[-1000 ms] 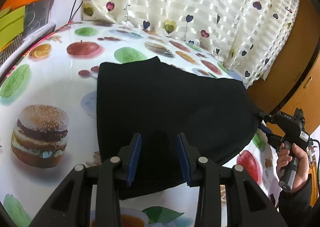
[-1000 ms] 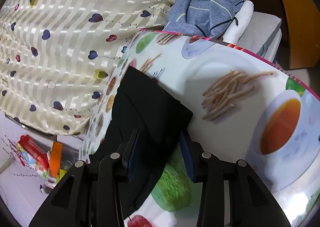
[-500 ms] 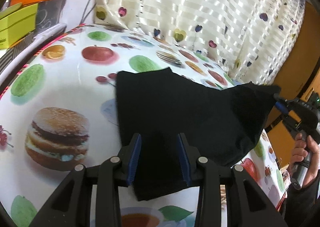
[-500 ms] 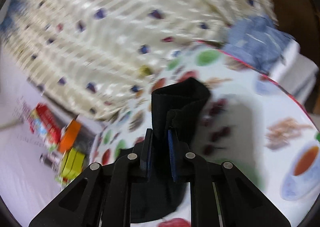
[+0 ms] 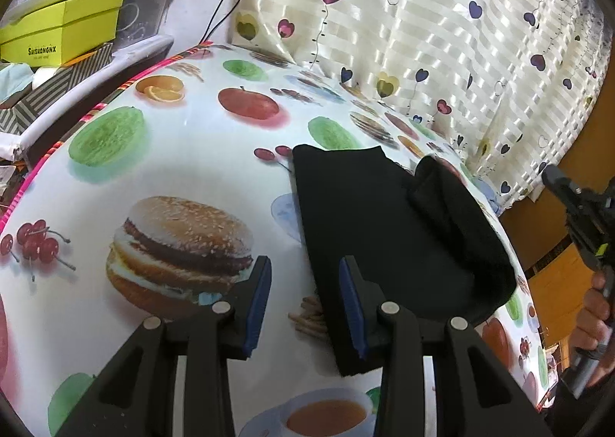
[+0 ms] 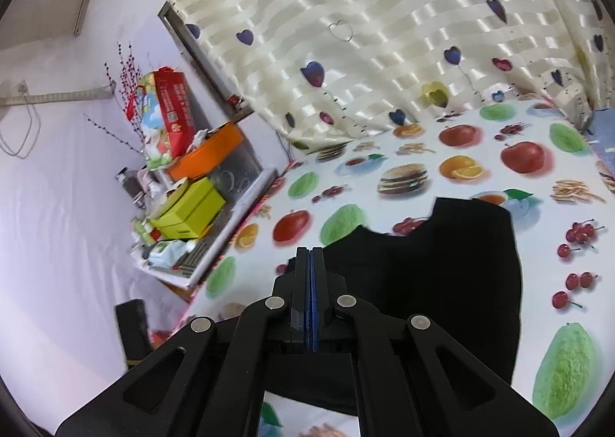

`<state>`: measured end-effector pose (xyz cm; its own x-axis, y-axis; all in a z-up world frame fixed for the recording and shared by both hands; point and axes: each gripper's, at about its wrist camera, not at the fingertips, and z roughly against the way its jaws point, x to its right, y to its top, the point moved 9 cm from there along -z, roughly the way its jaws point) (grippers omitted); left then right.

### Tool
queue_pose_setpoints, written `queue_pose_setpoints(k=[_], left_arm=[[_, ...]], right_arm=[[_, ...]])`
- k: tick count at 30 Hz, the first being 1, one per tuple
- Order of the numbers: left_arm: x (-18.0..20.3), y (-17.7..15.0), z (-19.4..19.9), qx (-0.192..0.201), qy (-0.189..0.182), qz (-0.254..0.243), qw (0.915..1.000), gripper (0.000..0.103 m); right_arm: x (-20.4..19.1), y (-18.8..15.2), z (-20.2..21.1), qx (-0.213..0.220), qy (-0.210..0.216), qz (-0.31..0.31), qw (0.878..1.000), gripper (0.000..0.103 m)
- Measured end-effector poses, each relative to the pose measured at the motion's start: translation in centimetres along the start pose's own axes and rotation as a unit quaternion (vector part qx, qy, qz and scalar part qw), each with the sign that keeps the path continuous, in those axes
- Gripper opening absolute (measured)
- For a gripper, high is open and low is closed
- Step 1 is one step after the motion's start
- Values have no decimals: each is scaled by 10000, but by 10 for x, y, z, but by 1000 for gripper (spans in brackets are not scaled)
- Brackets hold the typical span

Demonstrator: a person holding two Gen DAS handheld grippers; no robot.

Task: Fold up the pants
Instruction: 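Press the folded pants with the left gripper while the right gripper smooths them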

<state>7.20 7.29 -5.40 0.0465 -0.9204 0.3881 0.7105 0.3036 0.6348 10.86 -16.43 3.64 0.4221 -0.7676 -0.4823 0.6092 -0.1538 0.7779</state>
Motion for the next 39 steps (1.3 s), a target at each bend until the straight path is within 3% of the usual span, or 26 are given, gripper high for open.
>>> queue_pose_setpoints(k=[2, 3, 5, 6, 10, 14, 16, 17, 18, 20, 26, 29, 30, 32, 33, 36, 37, 39], left_arm=[[-1, 0, 1, 15, -7, -27, 10000, 39], [-1, 0, 0, 8, -20, -20, 10000, 39], [0, 1, -2, -9, -64, -8, 10000, 39], [2, 1, -3, -16, -81, -22, 10000, 39], [7, 0, -4, -35, -125, -114, 9999, 39], [4, -2, 1, -16, -74, -112, 9999, 39], [1, -2, 0, -35, -46, -81, 10000, 39], [0, -2, -1, -46, -34, -63, 10000, 39], [-2, -3, -2, -63, -32, -45, 10000, 39], [-3, -4, -2, -82, -47, -14, 10000, 39], [-1, -5, -4, -105, -88, -33, 9999, 39], [-1, -5, -4, -109, -94, -30, 9999, 39], [-1, -5, -4, -104, -88, -25, 9999, 39], [-2, -5, -4, -104, -103, 11, 9999, 39], [-2, -5, -5, -106, -117, 20, 9999, 39], [-1, -7, -6, -126, -144, 13, 9998, 39], [-2, -7, -6, -133, -144, 12, 9998, 39], [-2, -8, -5, -145, -153, 7, 9998, 39]], right_arm=[[28, 0, 11, 179, -610, 73, 9979, 12], [39, -3, 11, 92, -982, 295, 9947, 17], [46, -13, 2, -278, -1340, 781, 9875, 41], [46, -20, -5, -496, -1495, 1056, 9819, 44], [34, -64, -37, -1317, -1519, 2088, 9571, 44], [37, -92, -56, -1608, -1616, 2873, 9303, 44], [42, -94, -62, -1711, -1659, 3039, 9224, 44], [43, -93, -63, -1707, -1589, 2995, 9252, 40], [43, -89, -62, -1682, -1509, 2910, 9296, 30], [41, -79, -57, -1620, -1149, 2510, 9474, 0], [44, -54, -54, -1372, -1191, 2112, 9604, 0], [36, -51, -51, -1349, -1275, 2389, 9531, 1], [34, -54, -51, -1438, -1259, 2492, 9494, 4], [36, -63, -53, -1654, -1393, 2815, 9349, 39], [37, -70, -55, -1782, -1398, 2941, 9285, 43], [45, -89, -65, -2144, -1477, 3223, 9101, 44], [47, -89, -67, -2103, -1482, 3254, 9099, 44], [49, -84, -68, -2092, -1345, 2996, 9211, 43]])
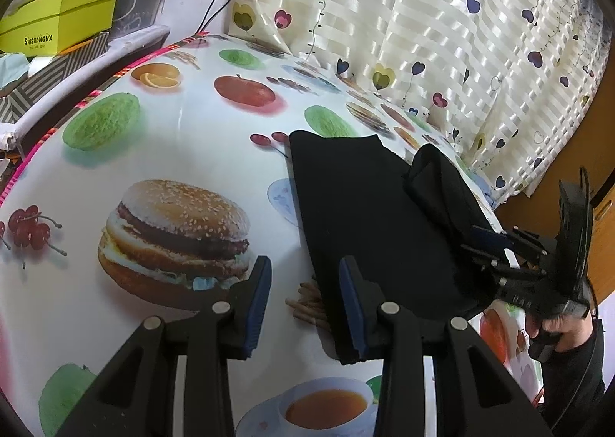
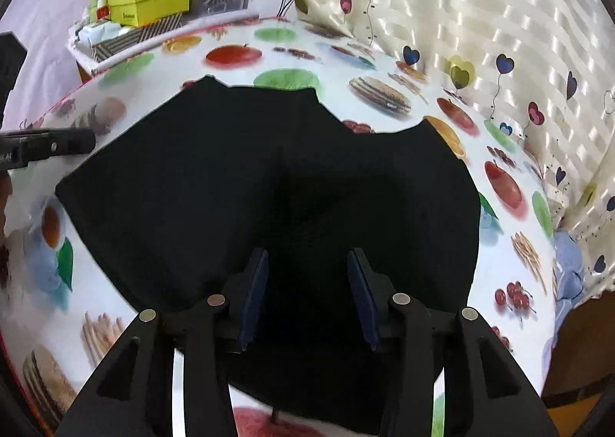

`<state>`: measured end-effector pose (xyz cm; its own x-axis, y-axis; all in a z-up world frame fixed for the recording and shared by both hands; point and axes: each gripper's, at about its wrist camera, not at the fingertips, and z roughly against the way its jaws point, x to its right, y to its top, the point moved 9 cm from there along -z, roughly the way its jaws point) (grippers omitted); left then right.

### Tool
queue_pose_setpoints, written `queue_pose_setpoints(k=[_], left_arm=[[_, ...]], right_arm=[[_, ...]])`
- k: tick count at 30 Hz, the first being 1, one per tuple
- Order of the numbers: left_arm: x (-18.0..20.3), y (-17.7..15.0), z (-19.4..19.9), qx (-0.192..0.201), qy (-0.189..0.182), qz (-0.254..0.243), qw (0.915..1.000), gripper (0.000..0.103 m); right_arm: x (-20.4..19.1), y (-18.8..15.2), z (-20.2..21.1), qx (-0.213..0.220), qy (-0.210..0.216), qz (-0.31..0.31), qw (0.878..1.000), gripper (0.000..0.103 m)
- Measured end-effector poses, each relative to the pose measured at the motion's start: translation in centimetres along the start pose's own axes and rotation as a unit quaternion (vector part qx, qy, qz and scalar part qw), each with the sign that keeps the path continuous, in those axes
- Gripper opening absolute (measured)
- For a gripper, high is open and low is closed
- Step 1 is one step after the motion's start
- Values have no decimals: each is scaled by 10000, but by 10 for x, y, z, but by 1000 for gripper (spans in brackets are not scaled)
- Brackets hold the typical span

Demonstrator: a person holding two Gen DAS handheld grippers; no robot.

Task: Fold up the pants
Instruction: 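Press the folded pants with the left gripper while the right gripper smooths them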

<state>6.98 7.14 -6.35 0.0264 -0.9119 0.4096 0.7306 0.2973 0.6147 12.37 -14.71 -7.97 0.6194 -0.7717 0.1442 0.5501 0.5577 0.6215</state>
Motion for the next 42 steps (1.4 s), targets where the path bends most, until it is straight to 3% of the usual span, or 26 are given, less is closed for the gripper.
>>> queue_pose_setpoints(k=[2, 4, 11, 18, 21, 24, 26, 29, 33, 34, 37, 42], left_arm=[[0, 0, 0, 5, 12, 4, 10000, 39], [-1, -1, 0, 1, 6, 17, 10000, 39], [-4, -5, -3, -46, -10, 48, 10000, 39], [-5, -5, -3, -51, -17, 54, 10000, 39], [-5, -5, -3, -56, -17, 49, 10000, 39], [-5, -4, -3, -49, -13, 49, 10000, 39], [-8, -5, -2, -31, 10, 62, 10000, 39], [-11, -5, -3, -20, -11, 136, 9999, 39], [-10, -6, -2, -23, -55, 105, 9999, 39], [-9, -6, -2, -17, -57, 84, 9999, 39], [-10, -6, 1, 1, -50, 83, 10000, 39], [-10, -6, 5, 46, -30, 110, 9999, 39]], right_arm=[[2, 4, 3, 87, 234, -139, 9996, 28], [0, 7, 6, 147, 288, -145, 9994, 24], [21, 20, 27, 650, 699, -1055, 9898, 18], [32, 67, 45, 1321, 497, -1676, 9757, 17], [18, 74, 17, 1059, 370, -1519, 9820, 18], [-2, 55, -35, 186, 334, -1105, 9931, 26], [-8, 57, -27, 505, -33, -663, 9965, 33], [-13, 54, -17, 459, 68, -569, 9973, 46], [-13, 42, -25, 177, -512, 34, 9985, 47], [-13, 37, -33, 13, -535, 121, 9985, 47], [-7, 37, -37, 81, -494, 17, 9987, 48], [3, 42, -37, 50, -391, -312, 9987, 25]])
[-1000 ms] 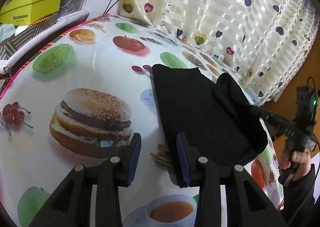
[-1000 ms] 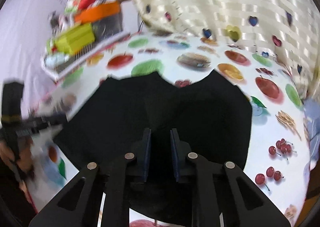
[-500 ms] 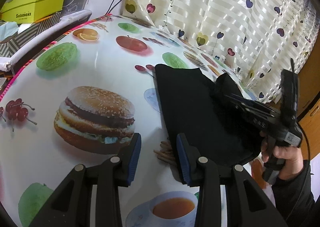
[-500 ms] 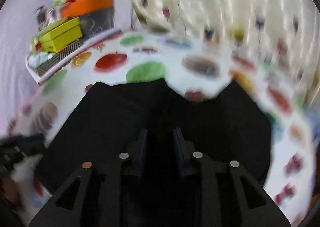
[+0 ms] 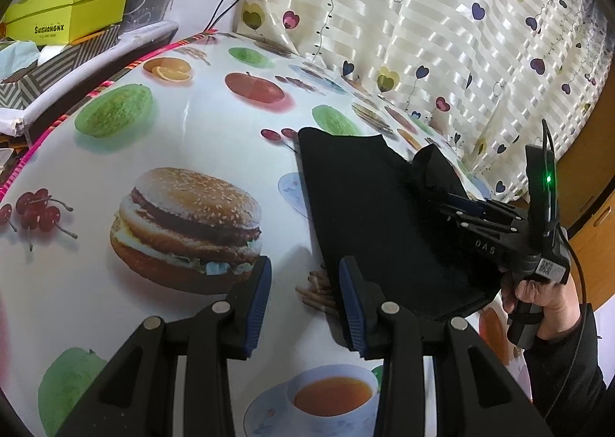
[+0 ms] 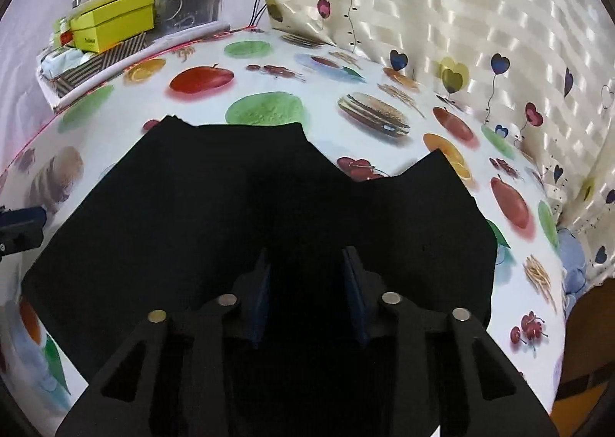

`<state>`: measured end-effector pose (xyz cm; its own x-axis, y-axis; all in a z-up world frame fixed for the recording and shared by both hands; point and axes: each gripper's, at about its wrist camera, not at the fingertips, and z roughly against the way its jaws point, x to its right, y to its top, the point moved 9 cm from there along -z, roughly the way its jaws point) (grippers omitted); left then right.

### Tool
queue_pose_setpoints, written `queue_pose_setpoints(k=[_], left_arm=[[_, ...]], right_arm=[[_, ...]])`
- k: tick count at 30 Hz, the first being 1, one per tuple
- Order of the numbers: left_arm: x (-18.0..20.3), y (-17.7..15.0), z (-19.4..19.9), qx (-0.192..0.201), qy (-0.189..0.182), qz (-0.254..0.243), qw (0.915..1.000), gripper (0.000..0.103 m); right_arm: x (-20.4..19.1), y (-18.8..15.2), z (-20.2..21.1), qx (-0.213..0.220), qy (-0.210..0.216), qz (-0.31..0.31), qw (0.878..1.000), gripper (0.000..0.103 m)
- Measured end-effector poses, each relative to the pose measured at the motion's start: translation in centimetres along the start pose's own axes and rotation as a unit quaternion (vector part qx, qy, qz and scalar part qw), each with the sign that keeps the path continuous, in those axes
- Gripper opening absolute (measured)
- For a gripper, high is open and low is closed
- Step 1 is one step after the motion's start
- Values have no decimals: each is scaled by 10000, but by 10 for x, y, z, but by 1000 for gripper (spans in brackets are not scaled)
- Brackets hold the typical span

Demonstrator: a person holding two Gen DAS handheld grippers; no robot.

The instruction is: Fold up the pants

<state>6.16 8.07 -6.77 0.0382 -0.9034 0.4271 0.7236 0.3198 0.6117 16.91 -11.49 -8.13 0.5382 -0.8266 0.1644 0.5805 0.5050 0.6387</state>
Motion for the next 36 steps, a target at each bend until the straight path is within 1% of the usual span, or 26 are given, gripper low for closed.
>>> queue_pose_setpoints(k=[1, 2, 5, 6, 9, 12, 15, 18, 20, 21, 22, 24, 25, 26, 27, 31, 33, 34, 36], left_arm=[[0, 0, 0, 5, -1, 0, 10000, 39], [1, 0, 1, 8, -6, 1, 10000, 39], [1, -1, 2, 19, -12, -3, 10000, 39], [1, -1, 3, 25, -9, -2, 10000, 39], [0, 0, 3, 23, 3, 33, 10000, 39], [-2, 1, 5, 42, 32, 73, 10000, 39], [-4, 2, 8, 71, 79, 97, 9999, 39], [-9, 3, 9, 91, 137, 157, 9997, 39], [-13, 2, 10, 90, 187, 200, 9996, 39], [-15, 2, 10, 84, 206, 216, 9995, 39], [-16, 2, 9, 76, 222, 224, 9995, 39], [-18, 1, 10, 66, 254, 227, 9994, 39], [-18, 1, 10, 65, 266, 233, 9994, 39], [-17, 1, 10, 65, 266, 240, 9993, 39], [-17, 2, 10, 68, 250, 223, 9994, 39], [-3, 9, 12, 111, 116, 46, 9999, 39], [11, 13, 10, 98, -3, -138, 9999, 46], [19, 14, 7, 37, -142, -236, 9996, 51], [33, 13, -5, -178, -360, -390, 9984, 52]], right_arm=[[1, 2, 3, 48, -13, -19, 10000, 19], [2, 3, 5, 89, 2, -88, 9999, 16], [15, 10, 21, 401, 237, -627, 9969, 14], [18, 13, 26, 484, 293, -746, 9956, 14], [24, 25, 50, 849, 644, -1053, 9887, 14], [10, 39, 81, 1250, 1143, -1105, 9793, 14], [-24, 44, 101, 1408, 1513, -811, 9750, 14], [-61, 38, 103, 1315, 1813, -511, 9733, 14], [-89, 26, 90, 1107, 1963, -258, 9739, 14], [-99, 19, 80, 934, 2021, -172, 9748, 14], [-112, 7, 64, 620, 2100, -47, 9757, 16], [-127, -9, 45, 237, 2058, 164, 9782, 22], [-130, -15, 42, 229, 2003, 282, 9791, 24], [-130, -14, 47, 354, 2009, 317, 9785, 29], [-129, -13, 52, 384, 2047, 301, 9776, 30], [-101, -8, 81, 798, 2233, -235, 9712, 31], [-83, -8, 89, 973, 2122, -496, 9711, 31], [-71, -10, 93, 1060, 2020, -666, 9713, 31], [-53, -15, 98, 1152, 1923, -993, 9695, 34]])
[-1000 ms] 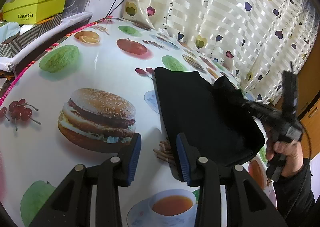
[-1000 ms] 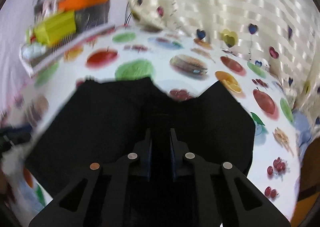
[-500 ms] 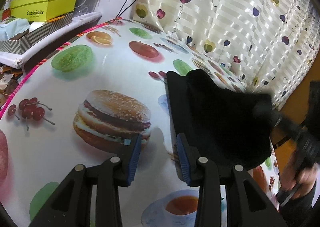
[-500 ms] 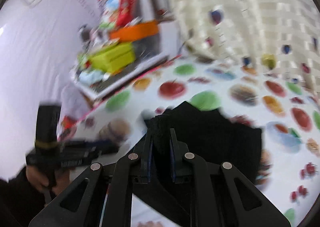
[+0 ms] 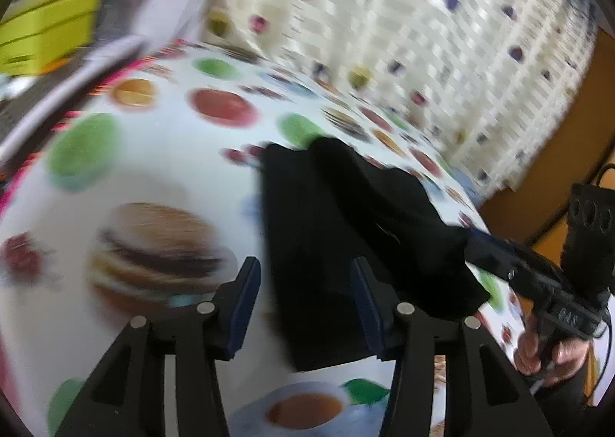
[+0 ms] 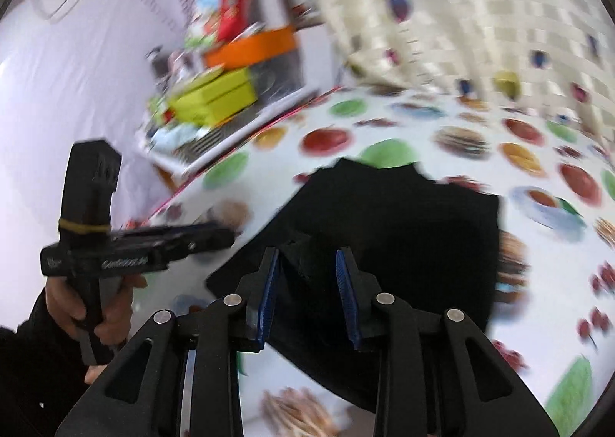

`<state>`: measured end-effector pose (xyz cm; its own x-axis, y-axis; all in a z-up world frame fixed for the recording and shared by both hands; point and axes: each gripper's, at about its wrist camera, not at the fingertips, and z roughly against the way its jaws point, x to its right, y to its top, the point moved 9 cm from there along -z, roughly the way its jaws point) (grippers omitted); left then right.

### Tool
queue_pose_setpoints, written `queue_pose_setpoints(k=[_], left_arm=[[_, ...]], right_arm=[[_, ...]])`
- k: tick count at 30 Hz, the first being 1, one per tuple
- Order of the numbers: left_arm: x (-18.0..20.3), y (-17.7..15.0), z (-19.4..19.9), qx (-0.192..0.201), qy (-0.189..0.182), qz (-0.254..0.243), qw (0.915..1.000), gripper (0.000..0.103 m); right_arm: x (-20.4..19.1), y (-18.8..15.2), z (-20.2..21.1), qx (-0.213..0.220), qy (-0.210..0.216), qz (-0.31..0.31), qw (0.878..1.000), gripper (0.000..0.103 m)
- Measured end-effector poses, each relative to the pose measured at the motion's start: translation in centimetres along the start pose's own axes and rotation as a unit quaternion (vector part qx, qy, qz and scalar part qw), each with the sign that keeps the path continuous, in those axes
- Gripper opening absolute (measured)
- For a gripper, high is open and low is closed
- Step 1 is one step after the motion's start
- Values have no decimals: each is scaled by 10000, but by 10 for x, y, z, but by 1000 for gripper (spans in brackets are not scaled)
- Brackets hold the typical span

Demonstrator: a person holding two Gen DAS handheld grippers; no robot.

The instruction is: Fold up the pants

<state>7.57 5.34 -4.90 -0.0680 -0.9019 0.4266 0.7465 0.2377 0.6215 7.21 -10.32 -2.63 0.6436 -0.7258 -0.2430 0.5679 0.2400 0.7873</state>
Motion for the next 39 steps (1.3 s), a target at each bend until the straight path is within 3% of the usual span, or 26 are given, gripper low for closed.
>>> queue_pose_setpoints(k=[3, 7, 14, 18, 22, 32, 37, 39], left_arm=[[9, -1, -16, -163, 7, -118, 9998, 52], [7, -2, -19, -154, -164, 128, 9997, 52], [12, 3, -16, -146, -628, 529, 9965, 57], [19, 0, -30, -399, -667, 515, 9956, 58], [23, 4, -26, -289, -773, 545, 9951, 61], [9, 7, -21, -190, -1291, 1231, 9838, 64], [23, 10, -20, -112, -1215, 890, 9885, 70], [20, 10, -24, -114, -793, 706, 9943, 71]], right_arm=[[9, 0, 12, 134, 75, -242, 9996, 35], [11, -3, 22, 264, 417, -434, 9978, 35], [42, -19, 18, 221, -200, -544, 9981, 35], [59, -20, 27, 383, -296, -757, 9960, 35], [68, -23, 32, 388, -374, -835, 9950, 35], [70, -30, 27, 312, -435, -863, 9948, 35], [73, -31, 29, 326, -490, -928, 9939, 35], [75, -31, 30, 343, -498, -940, 9937, 35]])
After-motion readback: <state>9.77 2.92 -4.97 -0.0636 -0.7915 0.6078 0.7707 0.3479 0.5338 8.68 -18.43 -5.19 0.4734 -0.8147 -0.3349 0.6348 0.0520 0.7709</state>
